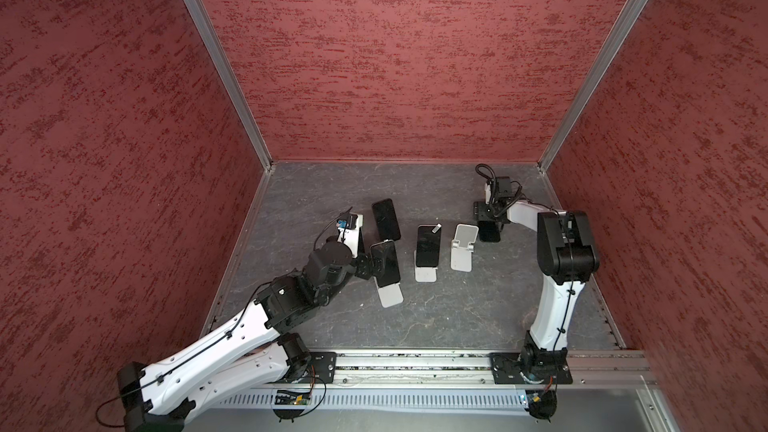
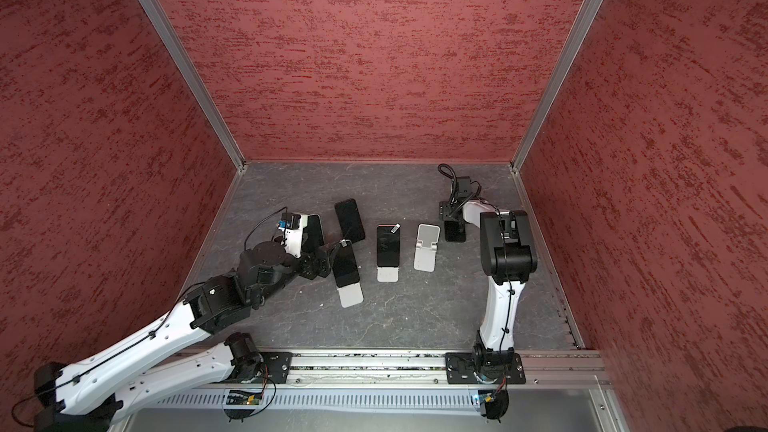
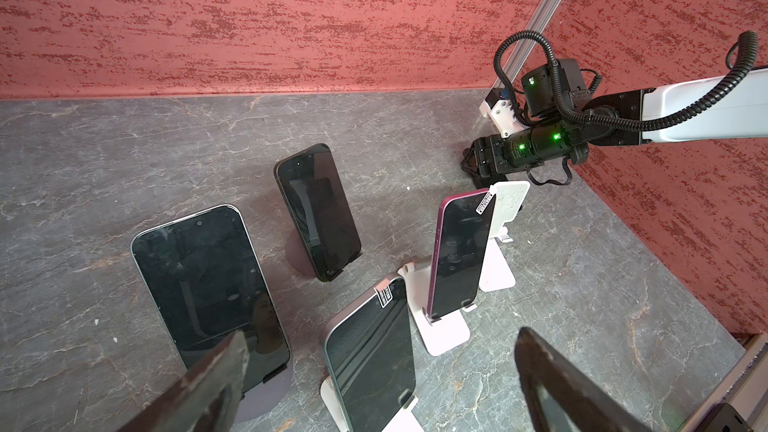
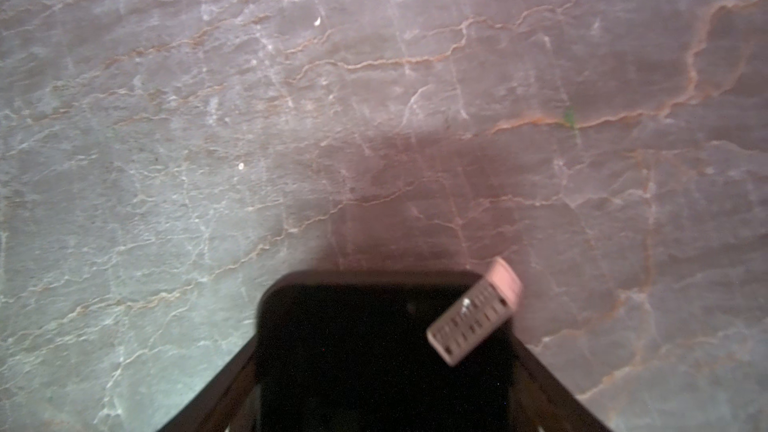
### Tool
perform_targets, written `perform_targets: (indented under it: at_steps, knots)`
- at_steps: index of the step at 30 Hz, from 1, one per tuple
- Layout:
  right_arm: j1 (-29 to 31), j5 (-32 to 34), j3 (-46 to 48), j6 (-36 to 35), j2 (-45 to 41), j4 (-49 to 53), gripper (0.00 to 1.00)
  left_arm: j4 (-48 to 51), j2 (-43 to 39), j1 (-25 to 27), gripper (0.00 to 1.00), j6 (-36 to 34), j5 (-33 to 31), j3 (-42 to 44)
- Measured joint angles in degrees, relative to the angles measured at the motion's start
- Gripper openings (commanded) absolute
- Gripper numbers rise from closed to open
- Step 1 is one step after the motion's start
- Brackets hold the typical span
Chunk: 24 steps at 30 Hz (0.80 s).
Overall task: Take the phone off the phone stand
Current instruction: 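Lower the phone onto the table and open the right gripper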
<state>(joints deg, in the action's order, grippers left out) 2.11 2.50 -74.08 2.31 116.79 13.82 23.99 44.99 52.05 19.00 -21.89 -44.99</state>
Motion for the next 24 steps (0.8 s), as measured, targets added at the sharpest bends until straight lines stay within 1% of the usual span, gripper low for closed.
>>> perform_targets:
  at_steps: [7,14,19,24]
  knots:
    - [0.00,0.15,-0.33,-0.39,0.11,0.39,0.80,0.00,0.00,0.00,1.00,0.00,-0.13,0.00]
    - [0.00,0.20,-0.63,-0.50,0.11,0.96,0.87,0.00,0.00,0.00,1.00,0.00,-0.28,0.00]
    - [-0.02,-1.44,-0.63,0.72,-0.13,1.55,0.97,0.02,0.00,0.00,1.00,0.00,-0.28,0.02]
    - [0.00,-1.88,-0.63,2.23,-1.70,3.74,0.99,0.04,0.00,0.02,1.00,0.04,-0.31,0.02]
